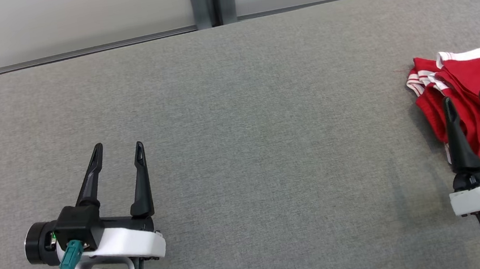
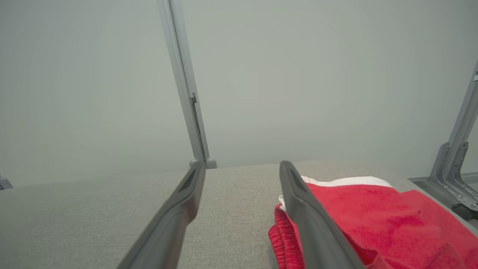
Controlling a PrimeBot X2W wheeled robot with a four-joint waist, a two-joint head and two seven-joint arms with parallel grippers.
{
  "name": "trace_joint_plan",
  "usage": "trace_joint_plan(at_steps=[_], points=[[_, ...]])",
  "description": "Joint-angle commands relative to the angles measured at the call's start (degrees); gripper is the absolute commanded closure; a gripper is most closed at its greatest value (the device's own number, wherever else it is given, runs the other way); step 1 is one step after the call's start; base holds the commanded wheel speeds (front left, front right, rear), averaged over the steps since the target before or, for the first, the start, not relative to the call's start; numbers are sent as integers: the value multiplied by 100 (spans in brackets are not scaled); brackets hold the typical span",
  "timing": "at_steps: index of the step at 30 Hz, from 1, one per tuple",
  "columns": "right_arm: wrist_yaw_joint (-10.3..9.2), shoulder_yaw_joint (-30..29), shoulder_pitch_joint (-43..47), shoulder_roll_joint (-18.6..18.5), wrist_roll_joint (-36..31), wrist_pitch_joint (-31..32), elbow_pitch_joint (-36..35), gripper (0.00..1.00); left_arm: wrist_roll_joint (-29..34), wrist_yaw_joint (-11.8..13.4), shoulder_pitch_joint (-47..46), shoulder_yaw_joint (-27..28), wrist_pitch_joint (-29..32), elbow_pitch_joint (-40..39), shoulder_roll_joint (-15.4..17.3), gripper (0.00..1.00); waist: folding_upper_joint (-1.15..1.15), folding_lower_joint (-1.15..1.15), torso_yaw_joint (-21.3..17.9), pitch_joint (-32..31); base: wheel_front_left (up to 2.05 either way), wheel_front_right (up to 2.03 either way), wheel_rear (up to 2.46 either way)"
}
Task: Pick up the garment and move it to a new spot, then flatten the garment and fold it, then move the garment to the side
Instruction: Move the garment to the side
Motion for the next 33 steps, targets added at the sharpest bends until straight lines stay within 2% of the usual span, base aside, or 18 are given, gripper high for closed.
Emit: trace_joint_plan(at_steps=[1,7,12,23,33], points=[[-2,-39,93,65,-154,55,-85,0,-36,50,77,51,-38,8,16,0,0,0,209,-126,0,0,0],[-2,-93,354,524,-640,337,-367,0,-81,177,407,198,-57,82,80,0,0,0,524,-366,0,0,0],[-2,-89,652,706,-851,526,-478,0,-99,195,726,214,-73,102,129,0,0,0,676,-668,0,0,0],[-1,-168,1297,900,-1040,809,-615,0,-124,237,1280,119,31,79,217,0,0,0,730,-1277,0,0,0],[-1,-268,1746,999,-1189,1026,-913,0,-123,249,1602,-1,171,-71,300,0,0,0,737,-1485,0,0,0]])
